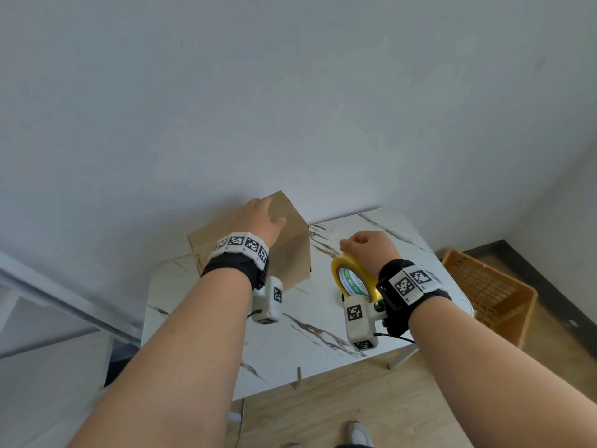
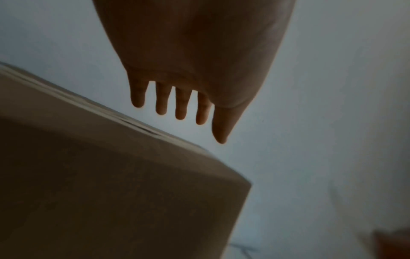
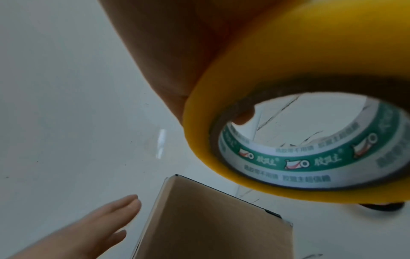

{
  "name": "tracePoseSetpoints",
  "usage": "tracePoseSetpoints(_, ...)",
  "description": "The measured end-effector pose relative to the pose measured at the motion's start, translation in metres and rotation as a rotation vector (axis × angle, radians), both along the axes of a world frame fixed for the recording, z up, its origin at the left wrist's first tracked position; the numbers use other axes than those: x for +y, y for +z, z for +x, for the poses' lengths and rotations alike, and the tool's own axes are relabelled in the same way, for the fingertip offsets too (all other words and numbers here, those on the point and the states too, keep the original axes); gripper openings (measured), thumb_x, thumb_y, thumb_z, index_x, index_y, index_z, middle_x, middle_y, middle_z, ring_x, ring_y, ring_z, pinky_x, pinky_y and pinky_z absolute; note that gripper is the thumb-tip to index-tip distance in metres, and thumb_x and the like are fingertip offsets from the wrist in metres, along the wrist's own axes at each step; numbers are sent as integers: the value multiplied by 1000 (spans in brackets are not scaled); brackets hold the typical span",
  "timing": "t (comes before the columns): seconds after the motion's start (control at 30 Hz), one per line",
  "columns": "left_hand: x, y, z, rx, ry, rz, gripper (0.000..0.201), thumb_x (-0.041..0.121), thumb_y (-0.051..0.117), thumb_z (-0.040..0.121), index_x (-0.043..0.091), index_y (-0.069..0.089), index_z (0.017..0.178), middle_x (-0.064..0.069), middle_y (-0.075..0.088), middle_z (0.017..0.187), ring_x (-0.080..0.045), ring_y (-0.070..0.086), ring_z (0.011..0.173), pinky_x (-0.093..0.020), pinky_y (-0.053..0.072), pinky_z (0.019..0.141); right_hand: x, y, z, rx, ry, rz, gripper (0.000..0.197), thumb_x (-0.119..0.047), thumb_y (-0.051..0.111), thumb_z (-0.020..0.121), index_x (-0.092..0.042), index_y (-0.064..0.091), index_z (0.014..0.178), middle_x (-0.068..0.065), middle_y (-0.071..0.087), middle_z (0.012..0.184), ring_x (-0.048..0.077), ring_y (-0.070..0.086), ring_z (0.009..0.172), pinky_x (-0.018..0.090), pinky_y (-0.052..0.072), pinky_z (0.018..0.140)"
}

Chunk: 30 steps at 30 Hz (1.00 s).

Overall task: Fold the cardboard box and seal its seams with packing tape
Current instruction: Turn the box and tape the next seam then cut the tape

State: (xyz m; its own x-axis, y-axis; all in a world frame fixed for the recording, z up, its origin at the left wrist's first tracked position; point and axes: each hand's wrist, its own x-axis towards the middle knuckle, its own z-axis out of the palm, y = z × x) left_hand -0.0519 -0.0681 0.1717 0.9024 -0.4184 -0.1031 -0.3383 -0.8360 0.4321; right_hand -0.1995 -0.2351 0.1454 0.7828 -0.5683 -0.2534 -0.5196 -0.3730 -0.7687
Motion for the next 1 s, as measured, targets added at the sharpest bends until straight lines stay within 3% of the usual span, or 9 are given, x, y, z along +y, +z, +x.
tracePoseSetpoints(0.07, 9, -11, 1, 15, -28, 195, 79, 63, 47, 87, 33, 13, 152, -1, 0, 162, -27, 2, 149, -54, 7, 117, 2, -1, 1, 7, -2, 2, 24, -32, 60, 91, -11, 72, 88, 3, 65, 78, 16, 56, 69, 23, 43, 57)
tracePoseSetpoints(0.13, 15, -20, 2, 81, -37, 310, 98, 81, 46, 73, 40, 2, 151, -1, -11, 161, -29, -10, 148, -62, -1, 113, 4, -1, 2, 7, -1, 2, 24, -32, 60, 91, -11, 73, 89, 4, 66, 80, 16, 56, 70, 23, 43, 59)
tracePoseSetpoints(0.23, 20, -27, 1, 62, -66, 387, 109, 81, 56, 64, 42, -1, 149, -4, -13, 160, -31, -14, 147, -66, 0, 112, 5, -1, 4, 13, 7, -1, 22, -31, 60, 91, -13, 72, 89, 2, 65, 79, 14, 55, 69, 22, 43, 56)
tracePoseSetpoints(0.43, 21, -18, -2, -41, -125, 468, 99, 66, 67, 69, 41, 12, 148, -8, 9, 158, -35, 13, 144, -61, 26, 107, 10, -2, 8, -1, -1, 32, 22, -31, 61, 90, -13, 73, 88, 3, 66, 79, 15, 56, 69, 24, 45, 61)
tracePoseSetpoints(0.6, 16, -8, -15, -73, -148, 548, 90, 65, 68, 68, 34, 28, 142, -10, 42, 134, -31, 49, 116, -42, 51, 83, 13, 3, 14, 3, -6, 39, 23, -31, 61, 89, -12, 74, 90, 7, 71, 87, 17, 58, 72, 25, 47, 63)
tracePoseSetpoints(0.7, 10, 4, -30, -134, -164, 579, 70, 60, 69, 73, 21, 48, 127, -4, 57, 98, -22, 54, 82, -30, 44, 61, 15, 7, 16, 19, -11, 38, 26, -29, 61, 87, -8, 75, 90, 15, 72, 91, 19, 56, 68, 25, 45, 60)
tracePoseSetpoints(0.77, 6, 10, -35, -119, -164, 577, 57, 57, 69, 76, 16, 59, 113, -2, 61, 88, -20, 55, 73, -27, 39, 55, 16, 10, 16, 16, -17, 36, 28, -27, 61, 85, -3, 74, 91, 20, 71, 93, 20, 53, 66, 26, 44, 61)
tracePoseSetpoints(0.9, -1, 18, -39, -80, -160, 484, 59, 66, 61, 76, 17, 63, 109, -2, 65, 95, -21, 58, 78, -28, 41, 62, 15, 15, 13, -2, -12, 5, 29, -28, 62, 85, -2, 73, 91, 20, 71, 94, 20, 53, 68, 33, 51, 66)
tracePoseSetpoints(1.0, -10, 22, -40, 5, -122, 143, 58, 61, 62, 76, 24, 59, 120, 2, 61, 109, -18, 57, 91, -28, 44, 70, 12, 19, 10, -10, 2, -15, 27, -27, 62, 84, -3, 74, 89, 18, 71, 91, 18, 53, 67, 32, 51, 62)
